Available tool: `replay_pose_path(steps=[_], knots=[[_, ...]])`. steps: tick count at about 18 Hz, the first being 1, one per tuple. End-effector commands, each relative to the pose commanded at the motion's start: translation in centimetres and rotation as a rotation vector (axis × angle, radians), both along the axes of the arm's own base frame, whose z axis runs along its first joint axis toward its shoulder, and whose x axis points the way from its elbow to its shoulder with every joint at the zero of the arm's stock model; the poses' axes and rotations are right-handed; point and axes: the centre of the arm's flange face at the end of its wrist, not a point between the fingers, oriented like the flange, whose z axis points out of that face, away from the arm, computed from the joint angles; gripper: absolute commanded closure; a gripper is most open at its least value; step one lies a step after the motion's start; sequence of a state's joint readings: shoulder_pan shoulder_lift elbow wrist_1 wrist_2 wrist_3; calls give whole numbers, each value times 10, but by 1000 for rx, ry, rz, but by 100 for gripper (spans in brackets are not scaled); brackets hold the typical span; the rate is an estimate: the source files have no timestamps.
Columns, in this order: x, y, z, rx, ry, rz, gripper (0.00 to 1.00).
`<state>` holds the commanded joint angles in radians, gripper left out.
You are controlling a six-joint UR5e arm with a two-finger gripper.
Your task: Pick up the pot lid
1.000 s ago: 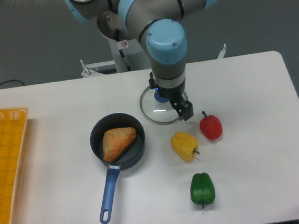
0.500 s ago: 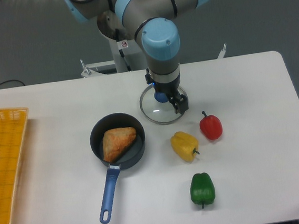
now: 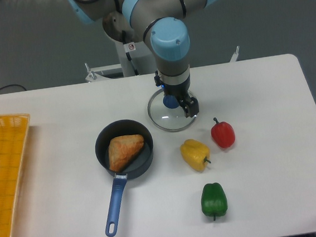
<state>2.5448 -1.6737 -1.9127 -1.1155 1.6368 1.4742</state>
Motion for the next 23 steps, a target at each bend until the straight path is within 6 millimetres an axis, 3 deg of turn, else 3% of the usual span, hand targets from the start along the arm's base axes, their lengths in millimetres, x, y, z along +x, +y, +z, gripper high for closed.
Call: replay_pose_path(steps=[10,17,23], knots=[[7,-5,-7,-2,0,2,3],[22,-17,-40,7,14,-20,3],[27,-33,-54,-8,-16,-115,3]])
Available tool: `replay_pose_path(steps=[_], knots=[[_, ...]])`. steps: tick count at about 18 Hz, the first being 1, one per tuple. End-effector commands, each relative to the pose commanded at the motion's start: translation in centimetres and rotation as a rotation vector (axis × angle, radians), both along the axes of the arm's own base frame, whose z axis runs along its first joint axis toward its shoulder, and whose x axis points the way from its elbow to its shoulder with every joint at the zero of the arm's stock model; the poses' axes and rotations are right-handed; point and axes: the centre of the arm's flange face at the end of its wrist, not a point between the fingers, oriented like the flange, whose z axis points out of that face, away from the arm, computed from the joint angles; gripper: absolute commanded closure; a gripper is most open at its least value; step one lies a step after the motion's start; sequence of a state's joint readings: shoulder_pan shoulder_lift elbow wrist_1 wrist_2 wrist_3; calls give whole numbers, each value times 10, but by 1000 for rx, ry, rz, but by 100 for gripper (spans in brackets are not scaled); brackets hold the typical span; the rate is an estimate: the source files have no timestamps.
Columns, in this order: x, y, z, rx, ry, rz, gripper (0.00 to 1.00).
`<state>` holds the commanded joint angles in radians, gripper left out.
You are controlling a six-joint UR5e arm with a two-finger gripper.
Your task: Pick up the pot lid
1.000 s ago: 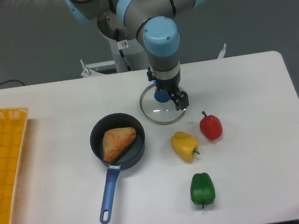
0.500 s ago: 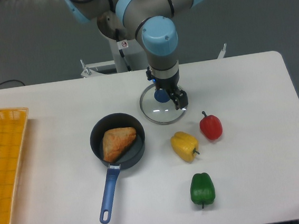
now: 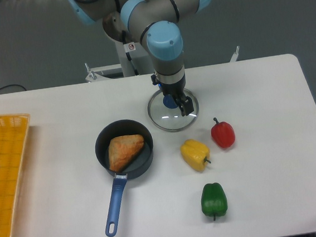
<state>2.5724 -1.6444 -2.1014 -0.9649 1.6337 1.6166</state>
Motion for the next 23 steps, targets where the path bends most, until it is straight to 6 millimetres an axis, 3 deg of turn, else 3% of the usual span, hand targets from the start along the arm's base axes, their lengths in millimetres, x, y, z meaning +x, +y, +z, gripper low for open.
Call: replay_pose_path(steps=[12,23], knots=[[11,-21,-30,-14,-24,-67,3],[13,-22,-40,-10,-20,-77,3]])
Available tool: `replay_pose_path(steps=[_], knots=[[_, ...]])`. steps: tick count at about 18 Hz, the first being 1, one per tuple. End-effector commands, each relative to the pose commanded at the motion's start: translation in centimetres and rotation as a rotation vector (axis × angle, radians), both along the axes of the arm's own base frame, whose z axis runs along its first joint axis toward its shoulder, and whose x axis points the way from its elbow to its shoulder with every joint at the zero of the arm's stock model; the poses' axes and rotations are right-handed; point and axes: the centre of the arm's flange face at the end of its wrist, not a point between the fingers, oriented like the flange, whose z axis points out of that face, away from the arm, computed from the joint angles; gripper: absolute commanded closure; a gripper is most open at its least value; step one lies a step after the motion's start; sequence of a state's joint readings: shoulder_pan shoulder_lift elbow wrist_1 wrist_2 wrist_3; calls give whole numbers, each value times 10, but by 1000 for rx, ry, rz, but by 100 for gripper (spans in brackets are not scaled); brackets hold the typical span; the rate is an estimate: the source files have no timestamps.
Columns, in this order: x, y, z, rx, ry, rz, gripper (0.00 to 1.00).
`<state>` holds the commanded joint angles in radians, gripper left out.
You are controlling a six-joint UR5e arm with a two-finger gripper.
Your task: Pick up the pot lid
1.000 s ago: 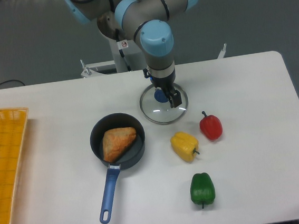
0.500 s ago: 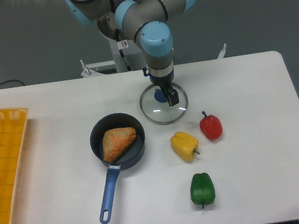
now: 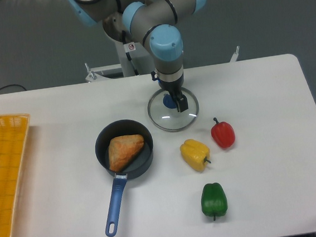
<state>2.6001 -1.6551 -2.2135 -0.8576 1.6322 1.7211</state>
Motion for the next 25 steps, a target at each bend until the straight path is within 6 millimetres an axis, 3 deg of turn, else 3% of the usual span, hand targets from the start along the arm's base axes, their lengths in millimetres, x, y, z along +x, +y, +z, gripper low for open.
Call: replay_pose_path(steps=[15,18,25], knots=[[6,-1,-17,3,2,-5,5],[7,-2,-18,1,-1,-3,8],[8,-3,-20,1,-2,-2,27]])
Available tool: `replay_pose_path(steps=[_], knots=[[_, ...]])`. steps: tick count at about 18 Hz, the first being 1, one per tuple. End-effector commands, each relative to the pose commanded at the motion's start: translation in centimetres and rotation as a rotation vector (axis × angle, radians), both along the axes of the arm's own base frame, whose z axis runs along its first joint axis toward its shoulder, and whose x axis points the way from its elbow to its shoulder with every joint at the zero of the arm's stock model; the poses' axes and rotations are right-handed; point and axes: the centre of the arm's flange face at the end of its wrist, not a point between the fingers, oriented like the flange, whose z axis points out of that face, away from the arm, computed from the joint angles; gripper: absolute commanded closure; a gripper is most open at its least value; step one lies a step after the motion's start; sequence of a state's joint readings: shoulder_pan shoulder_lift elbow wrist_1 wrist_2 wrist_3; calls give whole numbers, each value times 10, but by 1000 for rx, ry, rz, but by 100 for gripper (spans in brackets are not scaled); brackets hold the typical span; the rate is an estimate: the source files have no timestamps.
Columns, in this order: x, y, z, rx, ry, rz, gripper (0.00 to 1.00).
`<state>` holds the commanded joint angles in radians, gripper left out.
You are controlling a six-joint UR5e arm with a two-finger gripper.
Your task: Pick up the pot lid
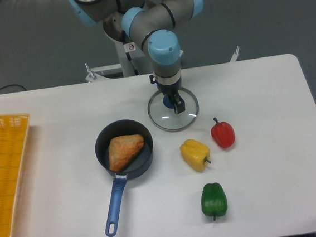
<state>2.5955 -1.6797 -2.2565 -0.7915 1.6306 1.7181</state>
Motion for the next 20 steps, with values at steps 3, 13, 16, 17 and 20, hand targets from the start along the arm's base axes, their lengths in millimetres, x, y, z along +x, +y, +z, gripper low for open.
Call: replay_pose_path(steps=[3,13,16,17,20], knots=[[0,0,-1,-1,-1,2,31],[0,0,0,0,1,11,45],[-2,1,2,1,2,12,45],[-2,1,2,2,1,12,45],[-6,4,7,7,8,25,45]])
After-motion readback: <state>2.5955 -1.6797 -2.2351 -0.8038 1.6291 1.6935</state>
